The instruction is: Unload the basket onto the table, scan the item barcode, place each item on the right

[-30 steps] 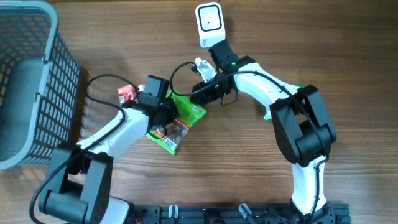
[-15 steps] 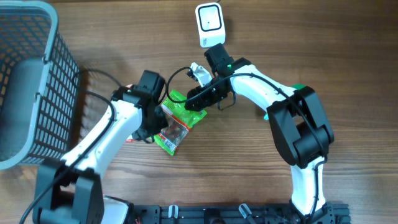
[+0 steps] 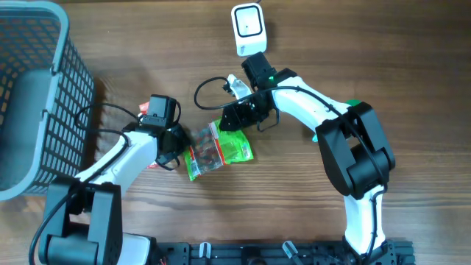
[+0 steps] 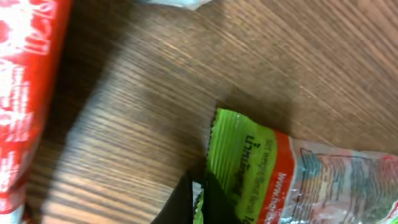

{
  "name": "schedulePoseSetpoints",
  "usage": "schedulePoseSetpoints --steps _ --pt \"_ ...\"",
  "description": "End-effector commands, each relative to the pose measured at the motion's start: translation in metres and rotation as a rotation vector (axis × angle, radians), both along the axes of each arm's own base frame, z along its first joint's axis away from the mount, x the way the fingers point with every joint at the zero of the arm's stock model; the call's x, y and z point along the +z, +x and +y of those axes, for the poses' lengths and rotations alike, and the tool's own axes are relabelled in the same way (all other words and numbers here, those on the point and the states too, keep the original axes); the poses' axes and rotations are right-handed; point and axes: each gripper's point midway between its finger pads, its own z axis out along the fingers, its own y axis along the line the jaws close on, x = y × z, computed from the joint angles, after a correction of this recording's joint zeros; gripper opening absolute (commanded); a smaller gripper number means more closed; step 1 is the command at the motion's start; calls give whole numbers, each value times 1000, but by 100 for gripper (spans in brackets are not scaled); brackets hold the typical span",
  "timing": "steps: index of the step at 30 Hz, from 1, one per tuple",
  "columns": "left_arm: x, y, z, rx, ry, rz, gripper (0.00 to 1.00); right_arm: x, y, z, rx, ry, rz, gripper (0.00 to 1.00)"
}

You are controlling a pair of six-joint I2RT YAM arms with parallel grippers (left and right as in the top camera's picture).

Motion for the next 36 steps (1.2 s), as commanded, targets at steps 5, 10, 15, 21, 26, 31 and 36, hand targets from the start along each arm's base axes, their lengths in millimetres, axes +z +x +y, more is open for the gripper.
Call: schedulePoseSetpoints --steps 5,10,15,21,26,31,36 --pt "-6 -10 -4 -135 -1 63 4 -5 -33 -3 -37 5 179 58" --pt "32 -1 -12 -169 -31 110 4 -9 -36 -6 -50 -9 195 61" --pt "17 -21 -22 -200 -63 182 4 -13 -50 -17 -61 -74 263 61" --pt "-12 -36 -27 -223 -51 269 4 -15 -64 -28 -82 -142 334 64" --pt "-22 -36 -32 -243 -47 279 4 -16 -66 -22 -98 -145 341 60" --pt "-22 -34 -37 -258 -47 264 4 -14 -73 18 -66 6 327 54" --pt "-23 -34 -37 -258 -47 266 4 -26 -79 31 -113 58 342 49"
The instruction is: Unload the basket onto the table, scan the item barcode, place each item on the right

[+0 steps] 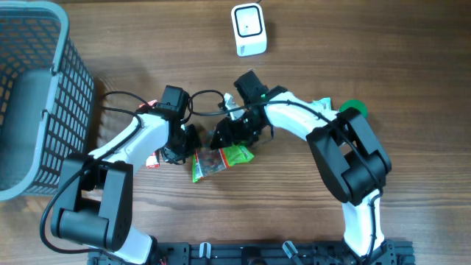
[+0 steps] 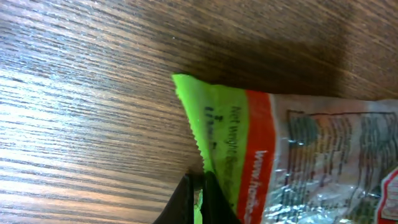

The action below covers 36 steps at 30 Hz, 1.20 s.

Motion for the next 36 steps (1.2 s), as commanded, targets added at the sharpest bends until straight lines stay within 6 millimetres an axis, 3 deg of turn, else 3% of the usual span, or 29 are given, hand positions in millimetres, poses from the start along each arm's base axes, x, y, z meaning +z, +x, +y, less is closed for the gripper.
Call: schedulePoseSetpoints --steps 1,2,3,4,5,8,10,13,15,18,19,23,25,29,32,33,35,36 --pt "-20 -15 -4 -31 1 65 4 -19 -24 6 -16 12 74 46" --pt "-20 -15 -4 -31 1 65 4 -21 -26 8 -9 43 66 45" --pt "-20 -13 -4 -31 -1 58 4 -16 -29 15 14 130 56 23" --pt "-20 -13 -4 -31 -1 58 4 -16 -28 15 16 134 48 12" --pt "-20 -12 -4 -31 -2 56 4 -15 -26 16 21 143 33 7" --pt "-19 -7 -6 -32 -7 35 4 -5 -14 11 32 181 -32 4" --pt "-6 8 -8 -53 -21 -26 4 3 4 -3 4 131 -123 5" --pt "43 46 -17 -123 -49 -199 4 32 32 -25 -28 106 -274 4" --pt "89 74 -16 -119 -31 -353 4 55 44 -33 -57 151 -307 4" --pt "152 109 3 -63 77 -583 4 96 54 -47 -65 270 -358 4" --pt "175 121 15 -25 131 -676 4 107 62 -59 -90 248 -399 4" --pt "227 150 45 67 202 -903 4 148 77 -93 -131 121 -590 4" --pt "234 160 52 38 185 -945 4 172 82 -108 -153 22 -651 4" --pt "229 168 68 -35 192 -950 4 221 90 -135 -156 -172 -716 4" --pt "226 171 88 -40 236 -945 6 280 106 -151 -186 -254 -857 4" --pt "226 172 91 -48 249 -945 14 298 112 -153 -201 -259 -913 4" --pt "223 172 98 -30 254 -936 76 324 118 -151 -171 -242 -1018 4" --pt "219 170 100 -30 255 -919 100 337 123 -149 -142 -235 -1096 4"
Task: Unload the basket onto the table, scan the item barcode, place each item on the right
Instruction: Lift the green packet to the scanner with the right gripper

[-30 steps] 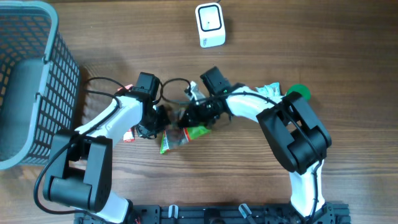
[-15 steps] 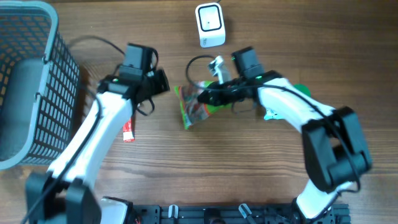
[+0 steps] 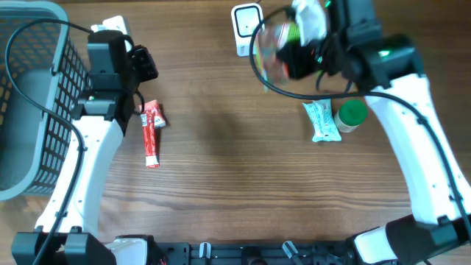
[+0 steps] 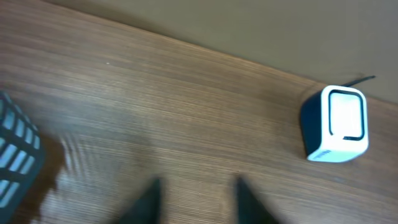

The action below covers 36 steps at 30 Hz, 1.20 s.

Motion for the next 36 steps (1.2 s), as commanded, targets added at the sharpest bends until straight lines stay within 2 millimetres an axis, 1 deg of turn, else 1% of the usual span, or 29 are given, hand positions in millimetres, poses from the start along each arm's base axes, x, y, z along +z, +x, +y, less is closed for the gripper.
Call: schedulePoseSetpoints --steps 1,2,3,6,7,8,9,10,13,16,18,19,20,21,22,23,25,27,29,33,35,36 --pt "-13 -2 6 -21 32 48 100 39 12 -6 45 -80 -205 4" --pt "-17 -5 6 -21 31 68 100 44 18 -6 46 -88 -243 4" --pt "-20 -8 6 -22 31 85 100 43 22 -4 57 -98 -259 4" --pt "-28 -15 5 -24 25 127 100 39 45 3 101 -148 -342 4" --pt "-29 -16 0 -36 -5 131 100 35 53 9 139 -175 -379 4" --pt "-30 -17 0 -36 -9 136 100 30 59 15 189 -216 -414 4" --pt "-30 -17 0 -34 -8 141 100 20 70 21 243 -298 -466 4" --pt "-30 -17 0 -34 -8 141 100 11 83 24 241 -366 -497 4" --pt "-30 -17 0 -34 -8 141 100 -14 123 35 200 -536 -579 4" --pt "-30 -17 0 -34 -8 141 100 -32 155 47 164 -650 -663 4" --pt "-30 -17 0 -34 -8 141 100 -41 180 45 72 -720 -715 4" --pt "-30 -17 0 -34 -8 141 100 -45 190 43 31 -745 -735 4" --pt "-30 -17 0 -34 -8 141 100 -49 195 42 13 -759 -744 4" --pt "-30 -17 0 -34 -8 141 100 -57 204 42 -14 -764 -757 4" --pt "-30 -17 0 -34 -8 141 100 -64 208 44 -18 -763 -760 4" --pt "-30 -17 0 -34 -8 141 100 -78 216 48 -30 -760 -765 4" --pt "-30 -17 0 -34 -8 141 100 -92 225 47 -76 -780 -775 4" --pt "-30 -17 0 -34 -8 141 100 -100 233 48 -124 -792 -801 4" --pt "-30 -17 0 -34 -8 141 100 -110 232 57 -102 -785 -800 4" --pt "-30 -17 0 -34 -8 141 100 -113 224 78 -69 -771 -807 4" --pt "-30 -17 0 -34 -8 141 100 -115 221 84 -56 -770 -805 4" --pt "-30 -17 0 -34 -8 141 100 -119 218 87 -39 -776 -793 4"
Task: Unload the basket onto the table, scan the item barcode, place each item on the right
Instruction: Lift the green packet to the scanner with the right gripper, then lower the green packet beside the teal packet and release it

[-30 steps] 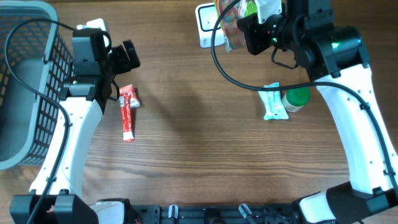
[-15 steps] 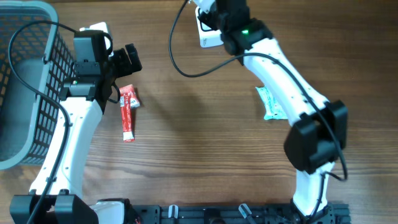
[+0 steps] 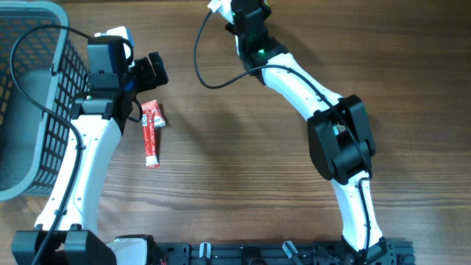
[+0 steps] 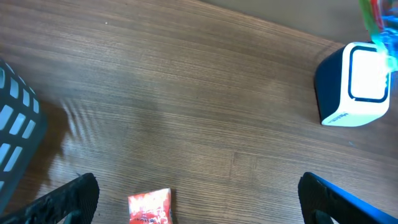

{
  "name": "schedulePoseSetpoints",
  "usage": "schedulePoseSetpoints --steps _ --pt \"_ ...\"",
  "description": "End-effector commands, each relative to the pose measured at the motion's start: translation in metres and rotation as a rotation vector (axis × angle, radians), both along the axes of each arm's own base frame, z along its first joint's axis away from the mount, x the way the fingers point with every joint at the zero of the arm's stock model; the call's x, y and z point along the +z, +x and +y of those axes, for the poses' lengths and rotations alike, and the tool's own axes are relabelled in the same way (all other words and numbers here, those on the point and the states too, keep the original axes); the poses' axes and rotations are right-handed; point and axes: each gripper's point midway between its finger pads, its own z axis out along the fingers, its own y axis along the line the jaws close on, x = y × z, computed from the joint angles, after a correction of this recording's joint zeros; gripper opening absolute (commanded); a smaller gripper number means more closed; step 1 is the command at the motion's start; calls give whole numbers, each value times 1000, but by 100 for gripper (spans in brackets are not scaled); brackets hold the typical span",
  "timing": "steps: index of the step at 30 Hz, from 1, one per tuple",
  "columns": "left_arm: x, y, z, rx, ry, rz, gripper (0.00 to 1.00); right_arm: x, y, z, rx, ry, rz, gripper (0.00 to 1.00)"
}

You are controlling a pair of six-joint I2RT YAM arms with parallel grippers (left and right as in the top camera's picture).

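Observation:
The white and dark blue scanner stands at the table's far edge. The left wrist view shows it, but my right arm covers it in the overhead view. An edge of the green and red snack bag hangs just above the scanner. My right gripper reaches over that spot, its fingers hidden. My left gripper stands wide open over bare wood, far left of the scanner, with a red packet just below it.
A grey mesh basket fills the left side, close to my left arm. The red packet lies flat right of that arm. My right arm's elbow stretches across the right half of the table.
My right arm held the snack bag high beside the scanner. It now reaches over the scanner and hides it from above. My left gripper's fingers stand further apart.
Both grippers were first at the snack bag in the table's middle, the left shut on its corner. Later the left stood open near the basket and the right held the bag up by the scanner. The bag's edge now hangs over the scanner.

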Motion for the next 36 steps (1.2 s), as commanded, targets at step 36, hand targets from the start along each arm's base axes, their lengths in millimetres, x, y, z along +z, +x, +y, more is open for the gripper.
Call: schedulePoseSetpoints --steps 36 --pt "-3 1 0 -4 -5 7 100 -106 -260 -108 -270 411 1281 31"
